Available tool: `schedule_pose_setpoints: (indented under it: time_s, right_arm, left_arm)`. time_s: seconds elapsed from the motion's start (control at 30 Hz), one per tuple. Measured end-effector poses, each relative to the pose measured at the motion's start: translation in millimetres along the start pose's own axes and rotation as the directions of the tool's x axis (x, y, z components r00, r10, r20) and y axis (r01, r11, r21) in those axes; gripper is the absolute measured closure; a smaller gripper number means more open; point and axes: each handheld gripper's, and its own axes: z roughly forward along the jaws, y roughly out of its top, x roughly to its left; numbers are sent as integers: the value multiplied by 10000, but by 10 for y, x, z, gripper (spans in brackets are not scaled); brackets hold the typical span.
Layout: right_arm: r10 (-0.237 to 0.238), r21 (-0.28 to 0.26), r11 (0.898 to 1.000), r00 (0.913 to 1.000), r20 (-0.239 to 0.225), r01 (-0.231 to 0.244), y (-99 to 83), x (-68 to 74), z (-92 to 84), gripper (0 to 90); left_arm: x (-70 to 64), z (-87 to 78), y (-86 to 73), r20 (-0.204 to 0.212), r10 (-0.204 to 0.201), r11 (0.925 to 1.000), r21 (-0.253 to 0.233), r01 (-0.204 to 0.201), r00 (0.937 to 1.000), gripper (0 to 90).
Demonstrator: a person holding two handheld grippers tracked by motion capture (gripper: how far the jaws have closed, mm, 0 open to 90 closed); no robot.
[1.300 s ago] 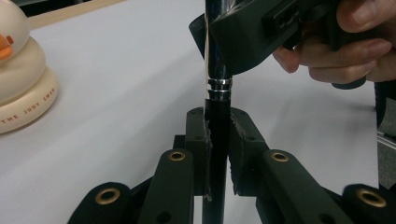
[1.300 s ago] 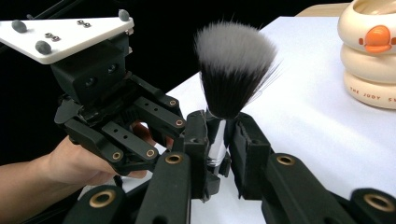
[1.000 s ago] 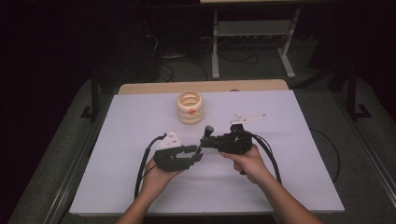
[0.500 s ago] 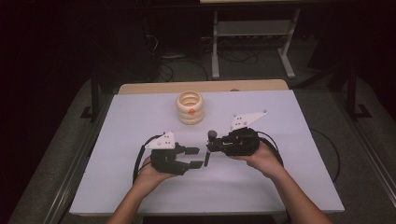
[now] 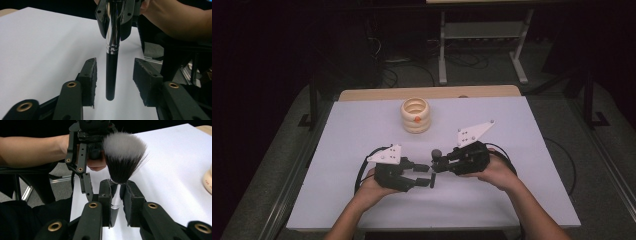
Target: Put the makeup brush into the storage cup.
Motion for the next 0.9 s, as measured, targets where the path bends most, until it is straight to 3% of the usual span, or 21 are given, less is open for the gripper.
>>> schedule_pose_setpoints:
  time_s: [0.43, 0.9]
  right_arm:
    - [-297, 105, 9995, 9990, -328, 300, 25, 65, 63, 765]
    - [-363, 82, 9993, 9988, -335, 366, 30, 72, 74, 763]
  left_arm:
    - [-36, 84, 4, 313, -6, 10000, 7, 6, 9995, 637]
    - [-38, 86, 26, 173, 20, 9999, -127, -18, 9998, 786]
